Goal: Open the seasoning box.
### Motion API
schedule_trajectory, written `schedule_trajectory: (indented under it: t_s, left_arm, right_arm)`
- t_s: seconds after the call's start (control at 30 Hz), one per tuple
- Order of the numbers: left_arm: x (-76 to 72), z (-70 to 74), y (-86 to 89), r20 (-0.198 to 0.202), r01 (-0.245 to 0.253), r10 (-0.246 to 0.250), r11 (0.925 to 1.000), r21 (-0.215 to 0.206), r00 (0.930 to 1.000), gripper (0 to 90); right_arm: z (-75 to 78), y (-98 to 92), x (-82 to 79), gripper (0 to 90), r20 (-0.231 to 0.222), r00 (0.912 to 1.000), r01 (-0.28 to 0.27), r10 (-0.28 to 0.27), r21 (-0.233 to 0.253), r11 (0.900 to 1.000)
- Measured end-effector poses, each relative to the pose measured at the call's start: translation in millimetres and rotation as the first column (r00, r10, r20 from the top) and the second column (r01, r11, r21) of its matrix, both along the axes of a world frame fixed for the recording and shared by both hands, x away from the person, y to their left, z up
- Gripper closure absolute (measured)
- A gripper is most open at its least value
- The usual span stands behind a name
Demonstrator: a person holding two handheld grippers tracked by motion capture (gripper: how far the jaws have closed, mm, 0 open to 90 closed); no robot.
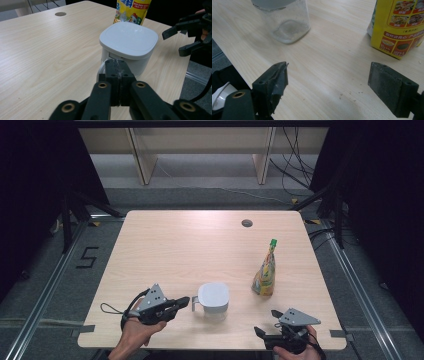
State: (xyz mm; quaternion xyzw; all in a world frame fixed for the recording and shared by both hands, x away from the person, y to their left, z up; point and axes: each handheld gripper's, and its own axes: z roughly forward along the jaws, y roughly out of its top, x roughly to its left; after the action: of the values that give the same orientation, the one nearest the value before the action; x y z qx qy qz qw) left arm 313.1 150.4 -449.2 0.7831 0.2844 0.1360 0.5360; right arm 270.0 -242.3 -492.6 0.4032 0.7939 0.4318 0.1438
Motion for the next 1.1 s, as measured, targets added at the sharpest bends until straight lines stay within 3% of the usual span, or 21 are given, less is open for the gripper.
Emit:
schedule_trajectory:
  t_s: [0.07,0.13,0.3,0.33,0.4,0.53,0.6,0.63,0.83,1.1]
  left_arm:
    - [1.0,1.9,-0.7,0.0,0.007,-0.007,1.0,0.003,1.0,89.0]
    - [0.2,3.5,-2.1,-0.011,0.001,-0.001,1.0,-0.007,0.9999,89.1]
    - [4.2,13.6,-9.3,0.016,0.005,-0.005,1.0,-0.005,0.9999,89.1]
    - [5.5,15.1,-11.3,0.013,0.006,-0.006,1.0,-0.007,0.9999,89.1]
    - [11.7,17.1,-17.9,0.021,0.021,-0.021,0.9998,-0.002,0.9995,89.1]
    - [16.3,17.3,-25.8,0.016,0.032,-0.032,0.9995,0.001,0.9994,89.1]
    - [18.4,16.8,-30.7,0.017,0.031,-0.032,0.9994,0.014,0.9994,89.1]
    - [19.6,16.2,-31.3,0.02,0.038,-0.039,0.9991,0.017,0.9991,89.1]
    - [23.3,13.0,-30.1,0.008,0.022,-0.022,0.9996,0.02,0.9997,89.1]
    - [22.8,11.5,-28.4,-0.001,0.003,-0.003,0.9998,0.018,1.0,89.1]
  right_arm:
    - [-0.9,-0.6,2.7,17.4,0.025,0.9993,-0.028,0.028,-0.004,1.0]
    - [-0.8,0.0,2.0,19.0,0.025,0.9993,-0.028,0.029,-0.006,1.0]
    - [-0.7,1.8,-0.7,25.9,0.003,0.9994,-0.035,0.035,0.009,0.999]
    - [0.0,0.9,-0.2,26.3,0.024,0.999,-0.038,0.038,-0.023,0.999]
    - [-0.4,2.6,-0.7,29.0,0.023,0.9987,-0.044,0.045,-0.024,0.999]
    - [-0.7,3.4,-1.6,31.6,0.003,0.9988,-0.05,0.05,-0.011,0.999]
    - [-0.4,2.0,-0.6,34.1,0.036,0.9973,-0.063,0.064,-0.032,0.998]
    - [-0.4,2.5,-1.1,34.9,0.032,0.9975,-0.063,0.064,-0.025,0.998]
    - [-0.4,3.4,-1.0,39.0,0.038,0.996,-0.079,0.081,-0.036,0.996]
    - [2.2,6.5,-3.5,51.5,0.043,0.9944,-0.095,0.097,-0.038,0.995]
